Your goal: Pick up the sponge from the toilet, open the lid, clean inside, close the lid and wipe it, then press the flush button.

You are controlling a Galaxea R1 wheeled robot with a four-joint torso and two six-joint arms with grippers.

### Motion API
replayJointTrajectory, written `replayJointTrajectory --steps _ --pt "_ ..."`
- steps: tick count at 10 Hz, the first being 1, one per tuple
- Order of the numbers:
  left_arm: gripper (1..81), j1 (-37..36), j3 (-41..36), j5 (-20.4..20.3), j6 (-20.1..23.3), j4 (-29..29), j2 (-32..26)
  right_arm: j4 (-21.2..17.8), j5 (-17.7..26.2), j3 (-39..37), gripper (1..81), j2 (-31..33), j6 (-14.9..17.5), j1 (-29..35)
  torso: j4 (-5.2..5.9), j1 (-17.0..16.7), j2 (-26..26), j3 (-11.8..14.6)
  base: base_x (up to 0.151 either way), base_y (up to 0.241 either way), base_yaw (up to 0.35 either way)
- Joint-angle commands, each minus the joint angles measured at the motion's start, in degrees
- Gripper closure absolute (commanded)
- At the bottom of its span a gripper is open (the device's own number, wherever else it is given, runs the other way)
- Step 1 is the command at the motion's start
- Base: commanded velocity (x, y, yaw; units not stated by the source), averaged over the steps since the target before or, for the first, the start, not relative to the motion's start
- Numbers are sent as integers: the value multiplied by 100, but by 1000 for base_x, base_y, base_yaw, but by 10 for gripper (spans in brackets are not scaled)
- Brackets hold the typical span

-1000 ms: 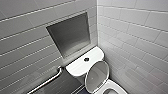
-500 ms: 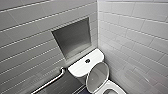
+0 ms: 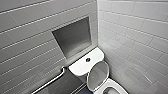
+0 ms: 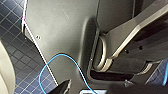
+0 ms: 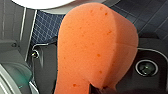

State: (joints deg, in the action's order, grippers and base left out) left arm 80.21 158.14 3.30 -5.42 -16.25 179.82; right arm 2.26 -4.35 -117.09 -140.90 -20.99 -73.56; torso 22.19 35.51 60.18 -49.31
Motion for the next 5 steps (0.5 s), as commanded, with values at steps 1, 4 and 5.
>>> replayJointTrajectory --steps 1,4,5 --pt "10 -536 -544 425 -11 341 -384 390 -119 -620 811 -397 69 -576 -195 0 0 0 0 0 0" --pt "10 -1011 -2293 417 -11 780 -1473 416 -505 -753 811 -407 60 -1016 -317 -2 2 0 0 0 0" --pt "10 -1230 -2620 417 -11 921 -1729 468 -627 -744 811 -398 69 -1148 -437 -2 2 0 0 0 0"
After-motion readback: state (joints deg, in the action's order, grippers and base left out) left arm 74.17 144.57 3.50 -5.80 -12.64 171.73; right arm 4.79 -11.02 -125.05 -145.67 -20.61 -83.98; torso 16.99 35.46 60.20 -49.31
